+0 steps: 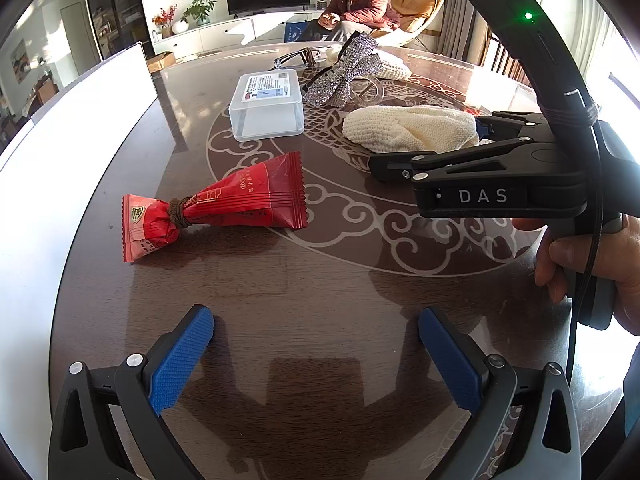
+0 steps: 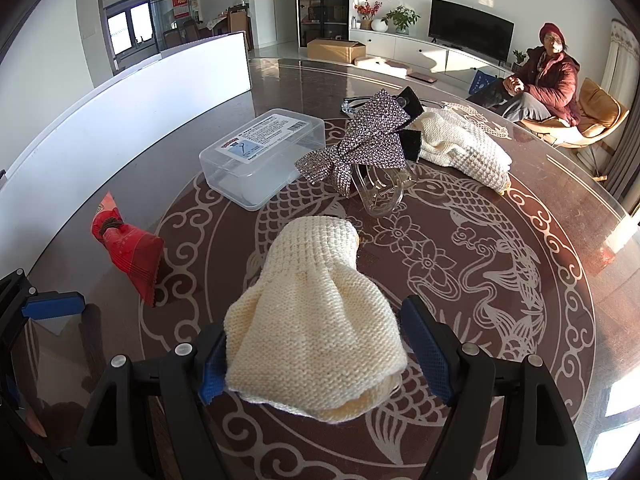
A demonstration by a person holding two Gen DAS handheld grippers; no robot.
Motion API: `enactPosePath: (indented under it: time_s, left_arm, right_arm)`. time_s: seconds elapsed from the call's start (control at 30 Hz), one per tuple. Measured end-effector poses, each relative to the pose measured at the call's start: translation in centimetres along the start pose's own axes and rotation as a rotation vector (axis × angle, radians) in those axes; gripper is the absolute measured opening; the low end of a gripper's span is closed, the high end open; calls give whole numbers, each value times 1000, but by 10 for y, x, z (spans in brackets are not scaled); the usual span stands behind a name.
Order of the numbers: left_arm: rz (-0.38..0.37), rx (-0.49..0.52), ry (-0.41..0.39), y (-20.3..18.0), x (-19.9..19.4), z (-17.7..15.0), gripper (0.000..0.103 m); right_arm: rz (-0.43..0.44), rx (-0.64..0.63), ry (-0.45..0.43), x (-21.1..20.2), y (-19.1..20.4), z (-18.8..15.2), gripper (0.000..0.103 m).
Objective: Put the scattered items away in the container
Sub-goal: 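Hold the mitten lifted in the right tool above the table, then grasp the red snack bag with the left tool while the right tool holds the mitten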
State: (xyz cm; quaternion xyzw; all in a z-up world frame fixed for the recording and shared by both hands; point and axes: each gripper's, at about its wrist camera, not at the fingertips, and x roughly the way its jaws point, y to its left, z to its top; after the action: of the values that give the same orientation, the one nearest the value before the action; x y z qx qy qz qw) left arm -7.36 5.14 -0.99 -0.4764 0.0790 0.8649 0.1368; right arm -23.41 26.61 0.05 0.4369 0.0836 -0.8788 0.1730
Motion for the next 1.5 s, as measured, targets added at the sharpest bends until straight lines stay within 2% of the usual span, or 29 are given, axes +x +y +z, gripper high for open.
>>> enactPosePath:
  time_s: [0.17, 0.27, 0.33, 0.4, 0.67, 0.77, 0.8, 0.87, 0.97, 1.03, 1.1, 1.23, 1.33, 1.43, 1.5]
  left_arm:
    - [0, 0, -1, 0, 0, 0, 103]
    - [0, 0, -4, 0, 0, 0, 103]
    - [0, 1, -7, 0, -1, 0, 103]
    - [1, 2, -11, 1, -1, 1, 103]
    - [-12, 21, -28, 2, 2, 3, 103]
    - [-71, 124, 50, 8, 1, 5, 103]
    - [-69, 142, 69, 14, -2, 3, 103]
    - [-38, 127, 30, 34, -16, -4, 103]
    - [-109, 83, -37, 62, -30, 2, 103]
    - [-119, 79, -58, 73, -30, 15, 103]
    - [-103, 139, -80, 74, -28, 30, 103]
    - [-130, 339, -84, 56, -8, 57, 103]
    - [-80, 456, -70, 48, 9, 66, 103]
    - [-88, 488, -29, 48, 27, 70, 103]
    - [-124, 489, 46, 50, 41, 69, 103]
  right_arm:
    - [-2, 0, 0, -2, 2, -2, 78]
    - [-20, 7, 0, -3, 5, -3, 75]
    - [-28, 16, -7, -6, 5, -5, 62]
    - [-37, 31, -13, -12, 4, -11, 56]
    - [-71, 73, -15, -52, -7, -61, 56]
    - [-75, 89, -16, -61, -10, -70, 56]
    - [-78, 89, -16, -62, -9, -71, 56]
    - [-80, 86, -15, -62, -11, -70, 56]
    - [-79, 88, -15, -62, -10, -70, 57]
    - [-78, 88, -15, -62, -9, -70, 57]
    - [-78, 88, -15, -61, -10, -70, 57]
    - [-73, 90, -15, -62, -12, -69, 57]
    - [-73, 90, -15, -62, -12, -69, 57]
    - [-72, 90, -15, -62, -12, -69, 57]
    - [-68, 91, -15, -61, -13, -69, 58]
